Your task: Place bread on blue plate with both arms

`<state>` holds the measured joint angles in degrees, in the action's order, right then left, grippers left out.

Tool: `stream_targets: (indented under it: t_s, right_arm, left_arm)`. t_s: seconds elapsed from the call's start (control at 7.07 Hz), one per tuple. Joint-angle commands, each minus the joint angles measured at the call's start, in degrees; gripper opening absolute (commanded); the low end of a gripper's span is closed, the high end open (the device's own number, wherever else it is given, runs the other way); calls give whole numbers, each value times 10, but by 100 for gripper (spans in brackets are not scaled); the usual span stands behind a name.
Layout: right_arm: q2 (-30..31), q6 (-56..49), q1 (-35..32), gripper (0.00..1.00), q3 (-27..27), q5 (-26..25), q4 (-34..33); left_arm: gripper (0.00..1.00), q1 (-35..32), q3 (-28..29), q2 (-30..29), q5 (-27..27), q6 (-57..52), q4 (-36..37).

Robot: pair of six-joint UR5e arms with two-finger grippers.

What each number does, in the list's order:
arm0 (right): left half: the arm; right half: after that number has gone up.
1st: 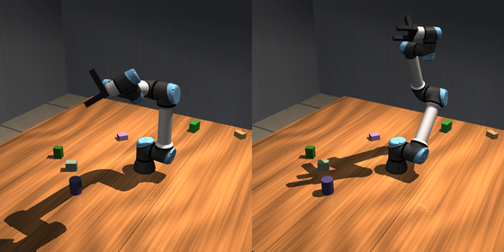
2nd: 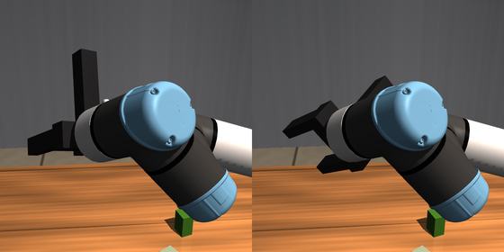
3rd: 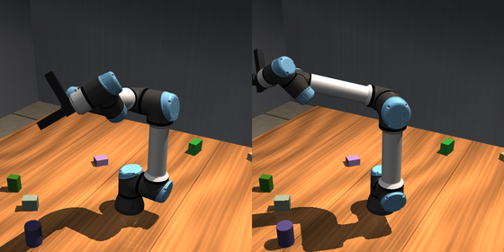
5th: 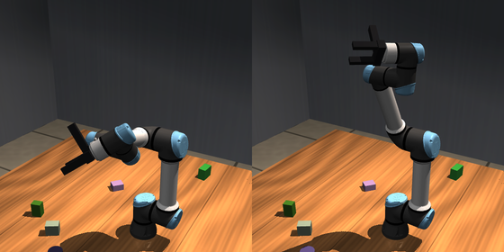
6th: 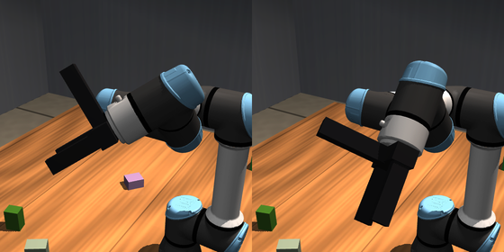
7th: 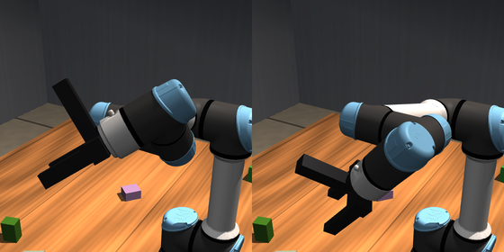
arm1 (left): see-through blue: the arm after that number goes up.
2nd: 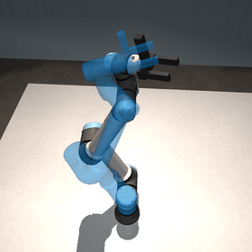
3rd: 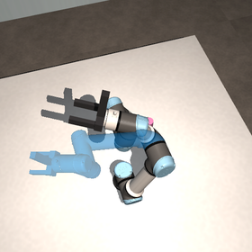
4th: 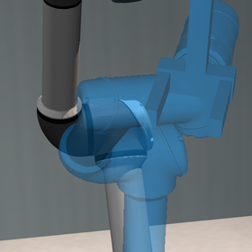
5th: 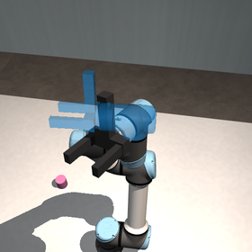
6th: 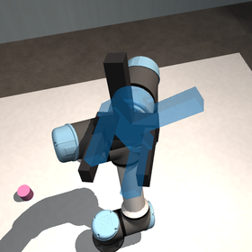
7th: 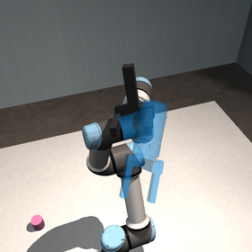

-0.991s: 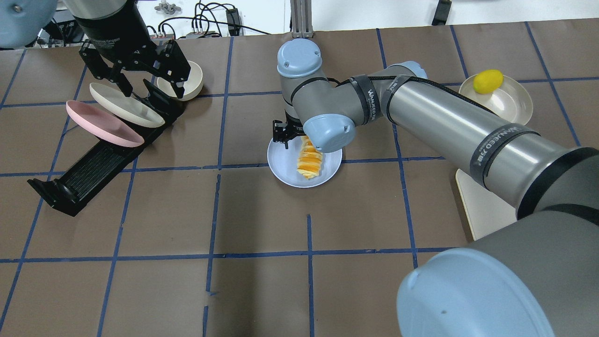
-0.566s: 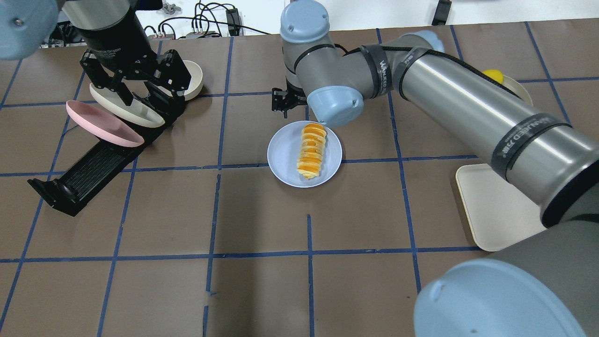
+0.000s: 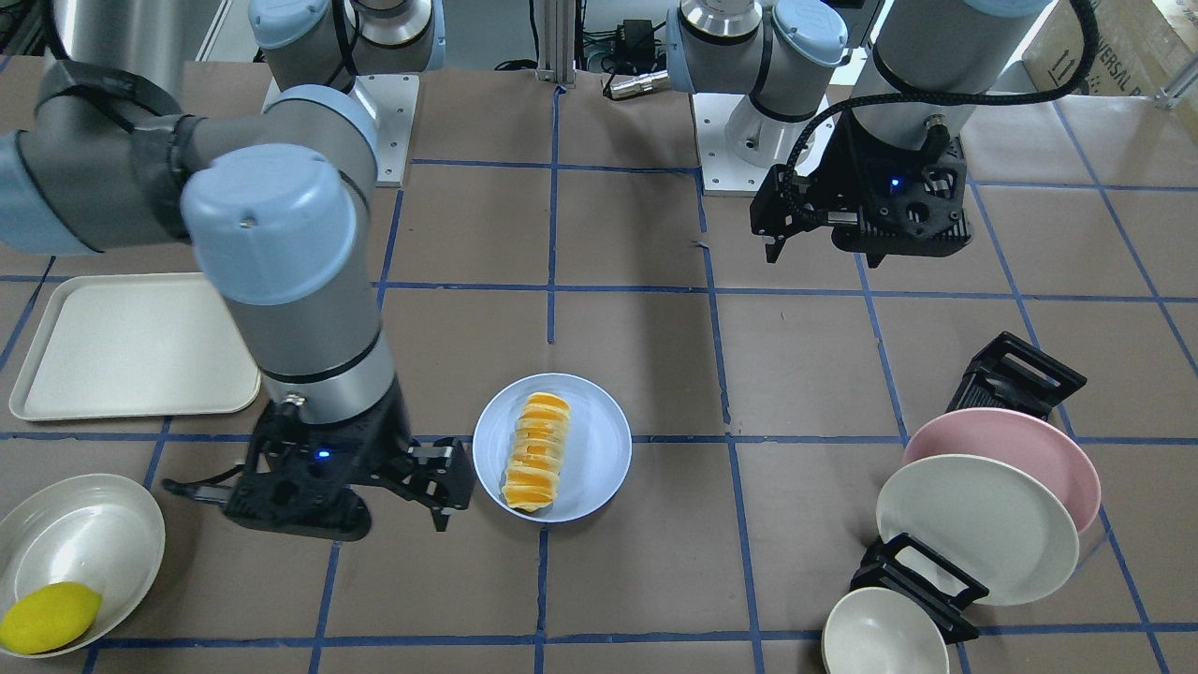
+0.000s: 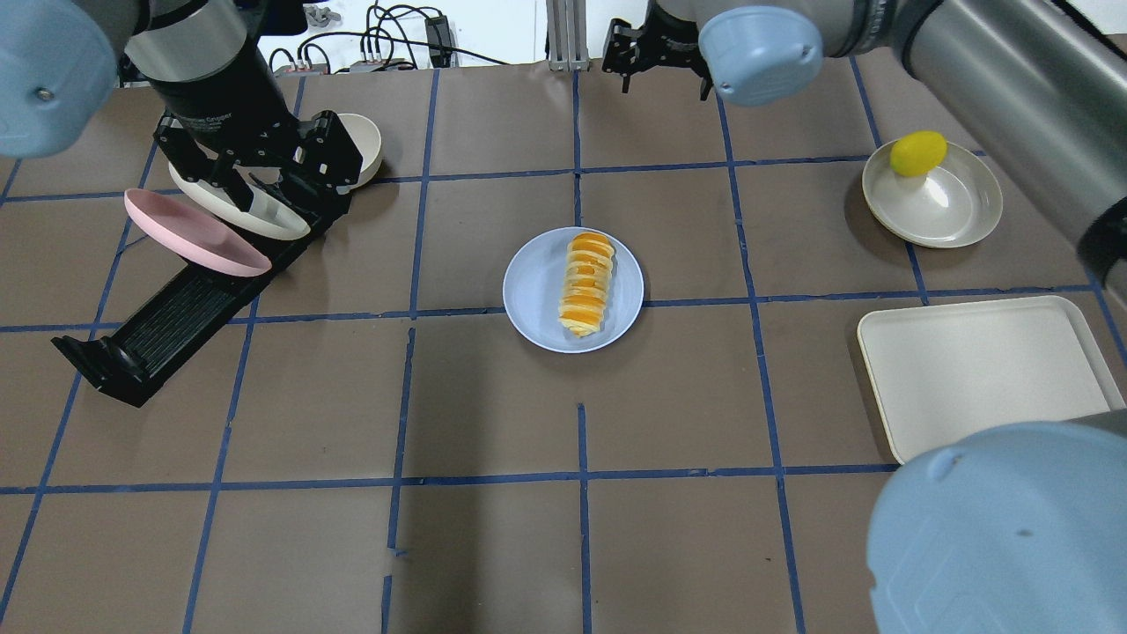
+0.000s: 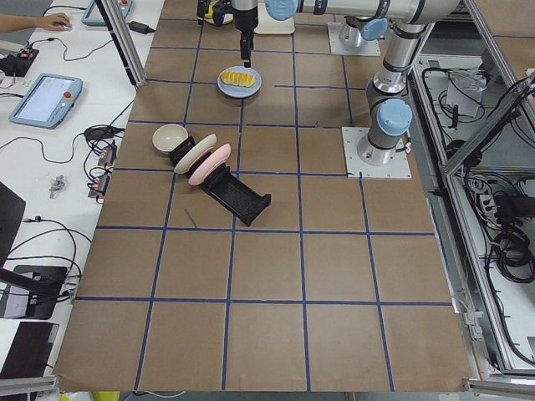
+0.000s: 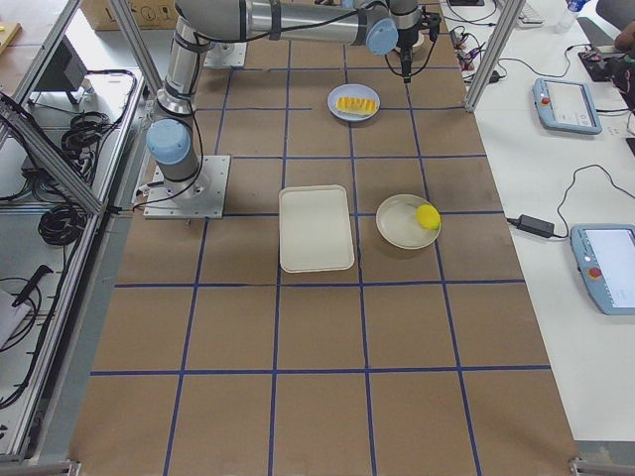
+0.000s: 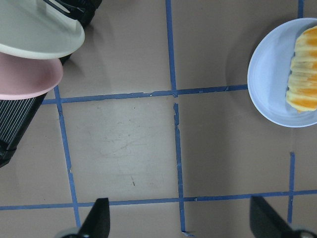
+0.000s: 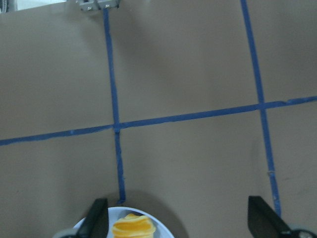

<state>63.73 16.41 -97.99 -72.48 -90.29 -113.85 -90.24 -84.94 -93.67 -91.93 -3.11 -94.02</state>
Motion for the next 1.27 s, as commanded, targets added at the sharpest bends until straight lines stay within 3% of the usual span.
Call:
stream_targets:
  t_s: [0.0, 0.28, 0.57, 0.71, 0.85, 0.99, 1.13]
  right_arm:
    - [56, -56, 55, 100, -11, -3, 82]
    - [119, -35, 56, 100, -84, 5, 124]
    - [188, -150, 61, 100, -213, 0, 31]
    - [229, -155, 68, 100, -282, 5, 0]
    - [257, -164, 89, 100, -309, 7, 8]
    - [272, -168, 110, 100, -304, 49, 61]
    - [287, -169, 123, 100, -288, 55, 127]
  left_arm:
    - [100, 0, -8, 4, 0, 0, 2]
    - [100, 0, -8, 4, 0, -1, 2]
    - [100, 0, -8, 4, 0, -1, 2]
    - [100, 0, -8, 4, 0, -1, 2]
    - [100, 0, -8, 4, 0, -1, 2]
    - [100, 0, -8, 4, 0, -1, 2]
    - [100, 0, -8, 4, 0, -1, 2]
